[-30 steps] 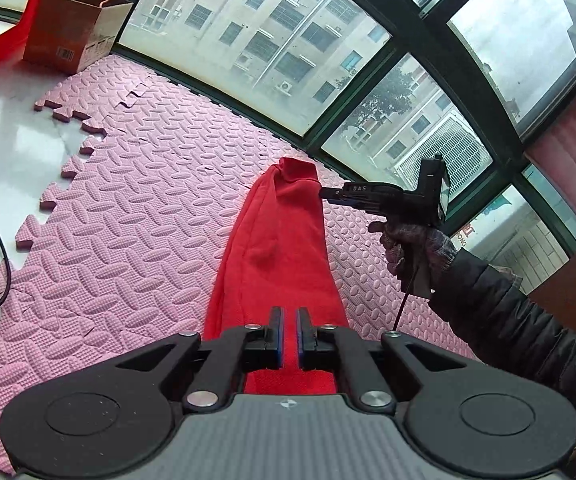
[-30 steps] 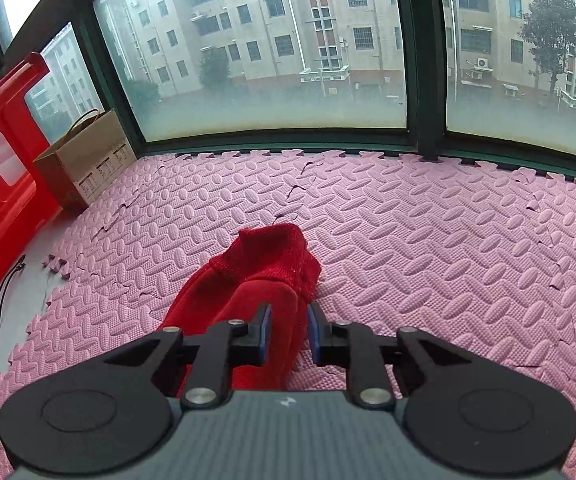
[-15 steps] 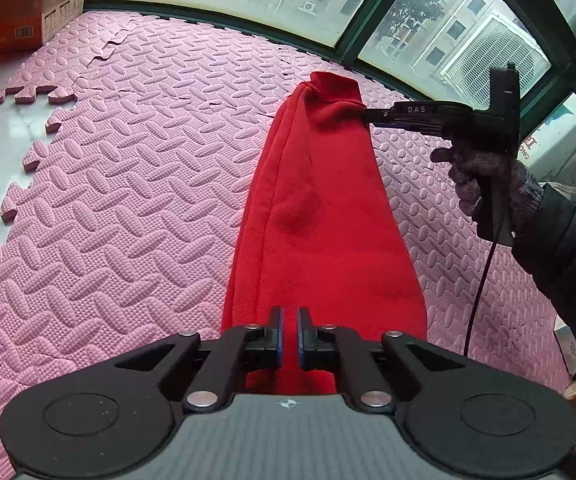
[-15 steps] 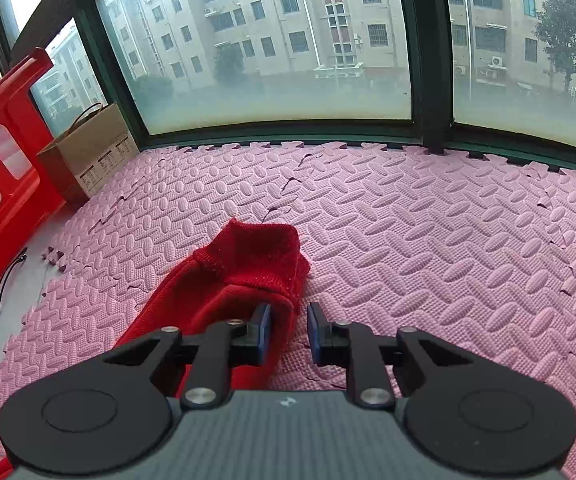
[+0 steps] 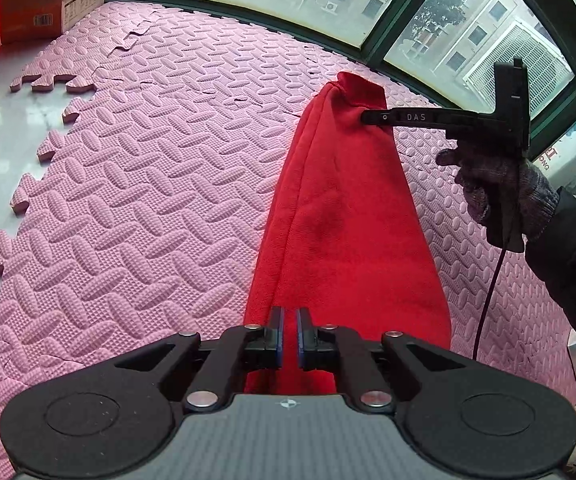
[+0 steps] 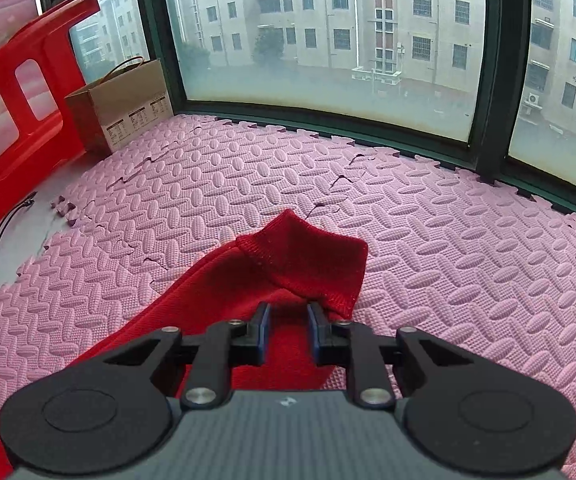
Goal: Fold clothes
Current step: 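Hold the leg ends with the left gripper while the right gripper pulls the waistband taut, then open the right gripper and release the waistband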
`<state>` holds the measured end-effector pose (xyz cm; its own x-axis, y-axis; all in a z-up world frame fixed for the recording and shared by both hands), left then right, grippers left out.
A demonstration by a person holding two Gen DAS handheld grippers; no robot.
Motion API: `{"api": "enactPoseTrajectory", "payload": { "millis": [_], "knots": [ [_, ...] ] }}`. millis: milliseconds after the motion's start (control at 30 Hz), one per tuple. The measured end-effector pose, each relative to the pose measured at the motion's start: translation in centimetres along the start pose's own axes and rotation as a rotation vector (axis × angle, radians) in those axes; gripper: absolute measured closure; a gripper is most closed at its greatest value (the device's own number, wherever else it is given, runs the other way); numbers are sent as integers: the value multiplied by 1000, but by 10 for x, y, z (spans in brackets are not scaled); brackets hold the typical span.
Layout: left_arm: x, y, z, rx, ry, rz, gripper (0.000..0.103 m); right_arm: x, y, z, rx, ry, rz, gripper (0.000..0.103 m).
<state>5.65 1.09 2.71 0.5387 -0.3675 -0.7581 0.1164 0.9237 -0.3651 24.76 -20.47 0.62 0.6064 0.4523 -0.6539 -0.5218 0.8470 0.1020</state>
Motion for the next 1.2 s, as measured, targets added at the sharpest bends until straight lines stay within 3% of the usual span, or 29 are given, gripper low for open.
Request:
{"api": "enactPoseTrajectory", "payload": {
  "millis": [300,500,733,833,900,1000,1200],
  "knots": [
    [3,0,0,6,-12,-9,95,13,50,-8,-122,86,79,84],
    [-6,-2,1,16,-24,-11,95,-23,51,-2,-165,80,83,83],
    [-15,-53,-3,87,-35,-116,94,-76,37,-5,-208,84,50,83],
    [-8,-89,-14,180,-25,-144,79,-97,27,-18,-212,99,29,81],
    [-1,-110,-23,251,-24,-128,66,-108,23,-28,-214,109,28,76],
    [11,-135,-33,358,-34,-74,58,-129,17,-54,-196,135,39,74],
    [43,-163,-58,580,-40,92,61,-148,13,-90,-150,144,92,74]
  ]
}}
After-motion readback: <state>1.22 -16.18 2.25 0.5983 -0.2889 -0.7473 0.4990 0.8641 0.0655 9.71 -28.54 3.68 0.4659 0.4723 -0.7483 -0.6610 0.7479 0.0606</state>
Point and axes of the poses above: each gripper's, at about its wrist camera, not at the fingertips, and x roughly the way its jaws point, y to its left, z to its top, the point moved 3 cm from there along x, roughly the way its jaws point, and after that the axes turned 6 degrees about -y, right-handed, at the moved point
